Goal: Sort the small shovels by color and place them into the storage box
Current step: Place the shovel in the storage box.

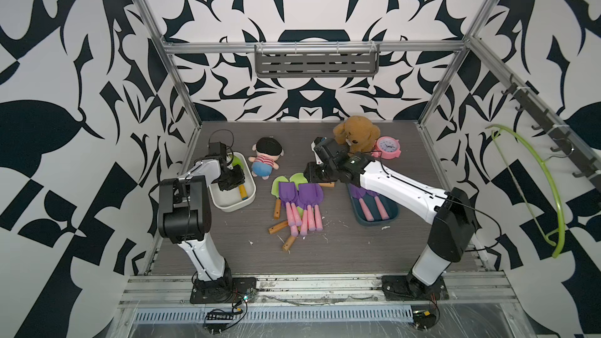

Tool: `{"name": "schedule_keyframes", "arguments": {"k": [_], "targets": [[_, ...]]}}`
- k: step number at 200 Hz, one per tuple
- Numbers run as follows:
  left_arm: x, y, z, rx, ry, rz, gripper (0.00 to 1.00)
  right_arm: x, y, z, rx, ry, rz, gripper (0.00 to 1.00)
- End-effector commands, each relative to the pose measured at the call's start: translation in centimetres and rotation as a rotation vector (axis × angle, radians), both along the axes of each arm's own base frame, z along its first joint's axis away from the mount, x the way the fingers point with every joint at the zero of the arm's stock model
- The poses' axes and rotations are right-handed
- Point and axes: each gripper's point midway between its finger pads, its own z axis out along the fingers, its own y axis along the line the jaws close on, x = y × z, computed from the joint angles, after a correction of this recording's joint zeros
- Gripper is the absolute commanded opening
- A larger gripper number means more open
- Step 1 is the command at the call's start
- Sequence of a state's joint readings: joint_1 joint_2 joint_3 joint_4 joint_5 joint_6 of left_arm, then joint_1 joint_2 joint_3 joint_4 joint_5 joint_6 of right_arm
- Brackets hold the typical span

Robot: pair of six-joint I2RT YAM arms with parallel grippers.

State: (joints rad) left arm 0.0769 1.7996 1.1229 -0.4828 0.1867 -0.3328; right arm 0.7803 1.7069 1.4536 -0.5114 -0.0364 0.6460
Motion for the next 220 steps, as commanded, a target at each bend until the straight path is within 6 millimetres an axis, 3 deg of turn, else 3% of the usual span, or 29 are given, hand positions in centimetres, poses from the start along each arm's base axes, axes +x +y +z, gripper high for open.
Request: {"name": "schedule_keyframes", "arguments": {"k": [1, 39, 96, 119, 145, 176, 196, 220], "targets": [[0.6, -0.5, 0.5, -0.037, -0.013, -0.018, 0.18, 0.4, -0.1, 1.5, 0.015, -0.042, -0.002, 0.40], [0.4, -0.4, -0.6, -0.035, 0.016, -0.011, 0.31, 0.3, -0.1, 1.1, 0.007, -0.033, 0.001, 0.40], [0.2, -0.4, -0.8, -0.028, 0.023, -0.020, 0.40, 0.3, -0.3, 1.5, 0.004, -0.042, -0.002, 0.40], [0.2, -0.3, 1.2, -0.012, -0.033, -0.042, 0.46, 0.3, -0.3, 2.0, 0.006, -0.054, 0.005, 0.40], [0.3, -0.1, 4.9, 0.028, -0.148, -0.085, 0.62, 0.2, 0.9, 3.0, 0.038, -0.065, 0.043, 0.40], [0.3, -1.4, 8.6, -0.015, -0.248, -0.150, 0.75, 0.1, 1.6, 2.9, 0.043, -0.063, 0.060, 0.40], [0.3, -2.2, 8.8, -0.029, -0.239, -0.175, 0.78, -0.1, 1.9, 2.6, 0.048, -0.055, 0.066, 0.40], [0.3, -2.8, 7.3, 0.007, -0.189, -0.205, 0.79, -0.4, 2.3, 2.6, 0.053, -0.053, 0.076, 0.40]]}}
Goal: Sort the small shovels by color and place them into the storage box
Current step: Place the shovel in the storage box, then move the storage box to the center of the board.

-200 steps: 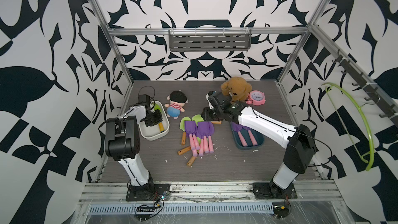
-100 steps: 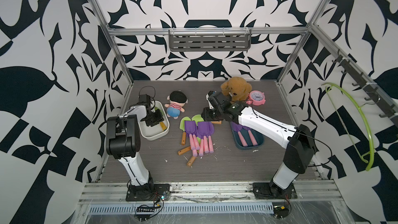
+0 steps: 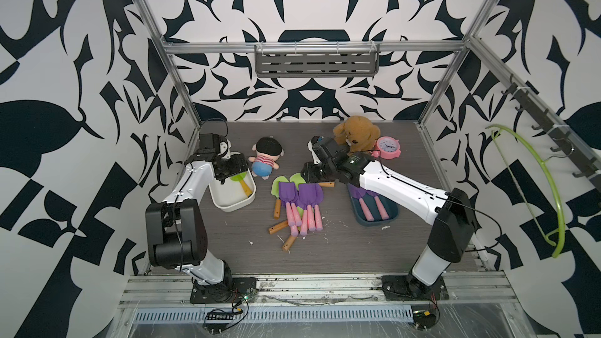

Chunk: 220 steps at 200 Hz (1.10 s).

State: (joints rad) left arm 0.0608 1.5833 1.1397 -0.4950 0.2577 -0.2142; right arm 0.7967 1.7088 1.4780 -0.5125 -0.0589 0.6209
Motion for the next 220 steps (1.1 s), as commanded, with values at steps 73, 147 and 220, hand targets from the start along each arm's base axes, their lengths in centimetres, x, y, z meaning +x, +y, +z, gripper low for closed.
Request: {"name": "schedule_keyframes", "arguments": {"k": [73, 147, 220], "targets": [[-2.2, -3.9, -4.8, 0.077, 0.148, -0.162, 0.64, -0.5, 1.2, 1.2, 0.032, -0.029, 0.030, 0.40], [-5.8, -3.3, -6.1, 0.122, 0.263, -0.216, 0.45, -0.9, 1.1, 1.0, 0.025, -0.025, 0.039, 0.40], [-12.3, -4.0, -4.8, 0.136, 0.387, -0.506, 0.47, -1.3, 1.6, 0.9, 0.030, -0.018, 0.059, 0.40]]}}
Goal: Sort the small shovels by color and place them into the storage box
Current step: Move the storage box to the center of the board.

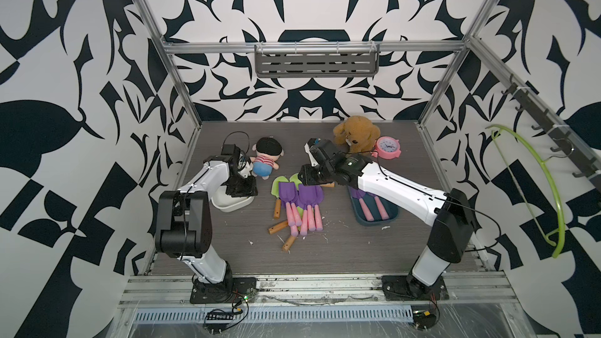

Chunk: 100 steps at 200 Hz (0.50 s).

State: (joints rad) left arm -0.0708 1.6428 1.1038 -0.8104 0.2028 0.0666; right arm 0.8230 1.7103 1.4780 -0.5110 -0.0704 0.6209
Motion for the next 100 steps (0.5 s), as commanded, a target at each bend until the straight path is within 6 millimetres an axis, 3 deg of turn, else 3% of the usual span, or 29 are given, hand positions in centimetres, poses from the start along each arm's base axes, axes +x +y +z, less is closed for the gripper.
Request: {"name": "schedule_keyframes", "arguments": {"k": [1, 41, 100], "targets": [[-3.7, -0.3, 1.1, -0.017, 0.080, -0.139, 0.48, -0.3, 0.6, 0.9, 0.024, -0.024, 0.025, 0.40], [-8.0, 0.1, 0.8, 0.004, 0.189, -0.290, 0.52, -0.7, 1.0, 0.6, 0.022, -0.021, 0.036, 0.40], [-12.2, 1.5, 0.9, 0.055, 0.236, -0.426, 0.55, -1.2, 1.3, 0.3, 0.015, -0.015, 0.046, 0.40]]}}
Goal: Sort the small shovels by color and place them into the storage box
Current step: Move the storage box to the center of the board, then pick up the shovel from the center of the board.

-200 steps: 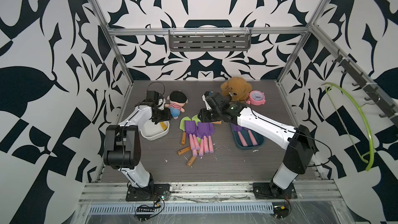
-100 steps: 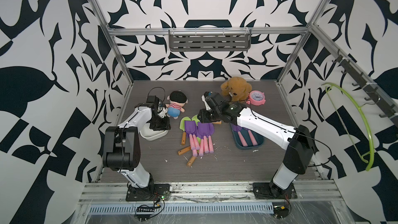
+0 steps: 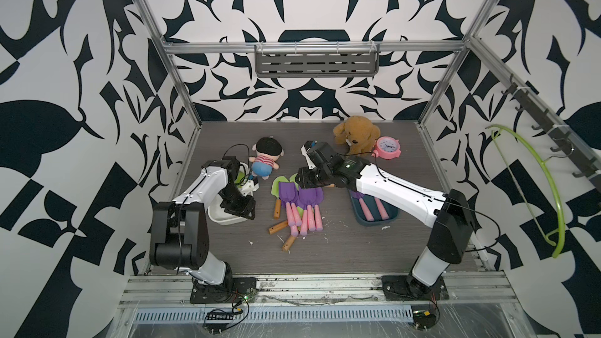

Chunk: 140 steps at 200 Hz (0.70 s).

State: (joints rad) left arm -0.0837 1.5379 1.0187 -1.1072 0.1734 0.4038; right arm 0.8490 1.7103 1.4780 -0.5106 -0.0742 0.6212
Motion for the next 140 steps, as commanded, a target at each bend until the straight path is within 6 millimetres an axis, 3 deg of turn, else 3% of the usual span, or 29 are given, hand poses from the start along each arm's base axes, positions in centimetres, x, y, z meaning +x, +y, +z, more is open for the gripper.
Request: {"name": "schedule_keyframes", "arguments": {"k": [1, 24, 51, 101, 140], "targets": [[-2.9, 0.6, 0.5, 0.015, 0.053, -0.087, 0.55, -0.2, 0.5, 0.3, 0.013, -0.016, 0.018, 0.40], [-3.1, 0.6, 0.8, 0.010, 0.029, -0.083, 0.58, -0.3, 0.3, 0.3, 0.006, -0.017, 0.016, 0.40], [-1.1, -0.6, 3.1, -0.046, -0.067, -0.032, 0.65, -0.4, -0.4, 0.6, -0.015, -0.031, 0.012, 0.40], [5.1, -6.2, 9.6, -0.291, -0.292, 0.107, 0.68, -2.1, -4.0, -2.2, -0.176, 0.063, 0.003, 0.40], [7.5, -10.3, 9.8, -0.455, -0.296, 0.200, 0.68, -4.9, -7.7, -5.2, -0.320, 0.199, -0.022, 0.40]]}}
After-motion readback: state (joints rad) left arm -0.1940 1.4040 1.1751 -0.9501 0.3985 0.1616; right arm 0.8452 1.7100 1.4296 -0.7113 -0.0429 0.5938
